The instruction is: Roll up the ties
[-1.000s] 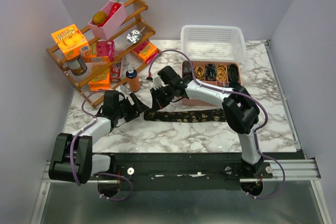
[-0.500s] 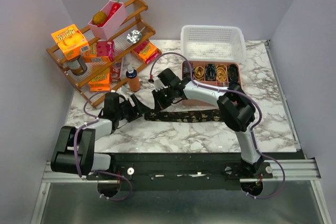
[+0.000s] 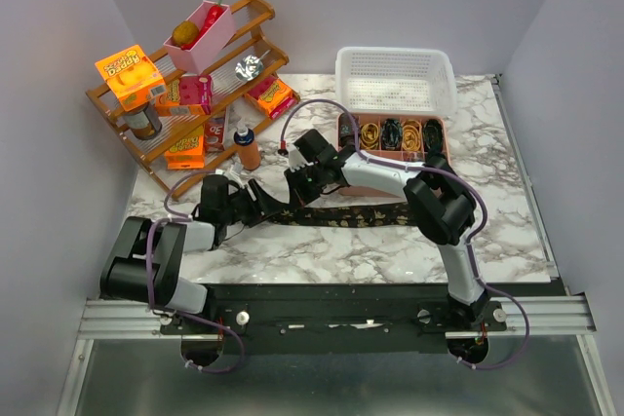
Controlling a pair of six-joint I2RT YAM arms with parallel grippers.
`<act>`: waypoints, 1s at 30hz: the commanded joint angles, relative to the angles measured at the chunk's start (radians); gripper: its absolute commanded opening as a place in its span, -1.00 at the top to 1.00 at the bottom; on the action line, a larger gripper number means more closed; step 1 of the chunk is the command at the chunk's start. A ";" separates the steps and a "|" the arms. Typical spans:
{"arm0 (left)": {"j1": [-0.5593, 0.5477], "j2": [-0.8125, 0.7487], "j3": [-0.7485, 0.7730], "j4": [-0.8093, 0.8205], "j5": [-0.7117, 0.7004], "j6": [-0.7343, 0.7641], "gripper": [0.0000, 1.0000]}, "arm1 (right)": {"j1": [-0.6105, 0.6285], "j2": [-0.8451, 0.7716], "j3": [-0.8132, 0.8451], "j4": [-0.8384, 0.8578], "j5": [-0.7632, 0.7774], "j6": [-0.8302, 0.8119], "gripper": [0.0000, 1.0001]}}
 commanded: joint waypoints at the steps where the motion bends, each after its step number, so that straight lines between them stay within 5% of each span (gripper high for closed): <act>1: -0.025 0.053 -0.023 -0.003 -0.025 0.004 -0.26 | 0.002 -0.001 -0.039 -0.024 0.064 -0.004 0.99; 13: -0.027 0.145 -0.031 0.215 -0.001 -0.048 0.65 | 0.002 -0.007 -0.038 -0.024 0.059 -0.006 0.99; 30: -0.099 -0.140 0.237 -0.620 -0.329 0.243 0.86 | 0.002 0.029 0.020 -0.027 0.010 -0.001 0.99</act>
